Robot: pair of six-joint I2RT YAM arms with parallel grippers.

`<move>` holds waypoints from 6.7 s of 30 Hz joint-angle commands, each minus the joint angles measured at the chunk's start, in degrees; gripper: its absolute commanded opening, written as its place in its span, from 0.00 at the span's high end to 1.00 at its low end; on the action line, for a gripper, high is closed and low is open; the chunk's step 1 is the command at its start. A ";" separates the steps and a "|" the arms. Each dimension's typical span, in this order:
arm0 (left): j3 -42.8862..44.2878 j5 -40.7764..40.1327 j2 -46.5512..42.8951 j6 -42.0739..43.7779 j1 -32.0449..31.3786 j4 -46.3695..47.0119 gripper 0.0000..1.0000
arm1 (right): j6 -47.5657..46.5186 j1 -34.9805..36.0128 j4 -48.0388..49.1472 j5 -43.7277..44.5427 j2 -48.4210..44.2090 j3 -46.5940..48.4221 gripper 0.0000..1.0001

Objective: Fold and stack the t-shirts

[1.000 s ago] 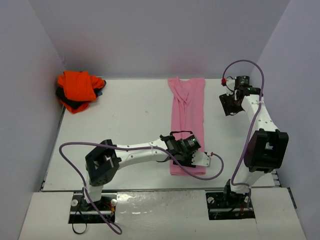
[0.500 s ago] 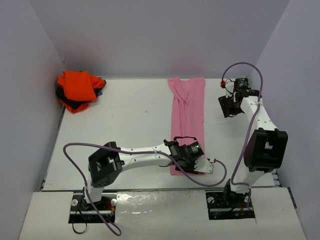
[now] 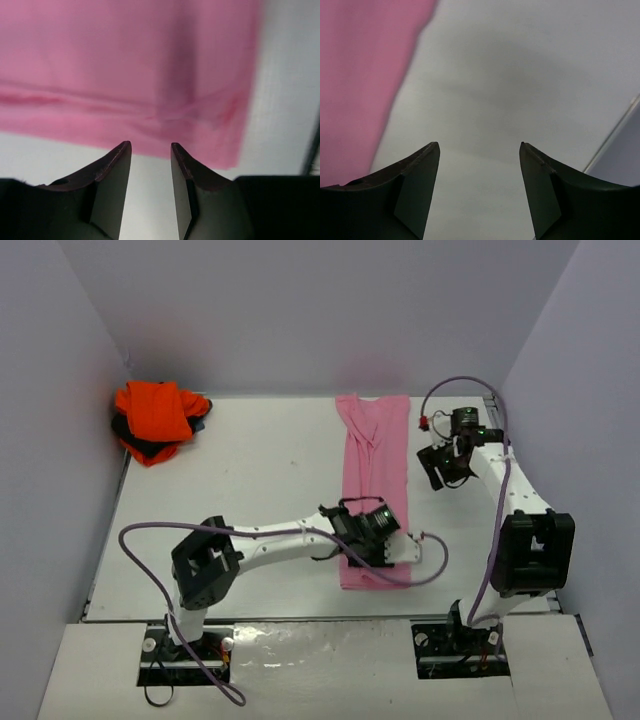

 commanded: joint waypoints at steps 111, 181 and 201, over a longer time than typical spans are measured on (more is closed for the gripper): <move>-7.48 -5.52 -7.63 0.16 -5.99 10.42 0.81 | 10.45 -9.86 10.10 31.52 -1.24 8.95 0.22; 1.62 -0.91 8.04 2.35 -7.73 7.24 0.46 | 10.89 -11.05 10.10 27.65 -1.55 6.01 0.20; 2.39 2.29 4.70 2.07 -7.20 3.61 0.44 | 11.18 -11.05 10.13 27.69 -0.46 6.13 0.20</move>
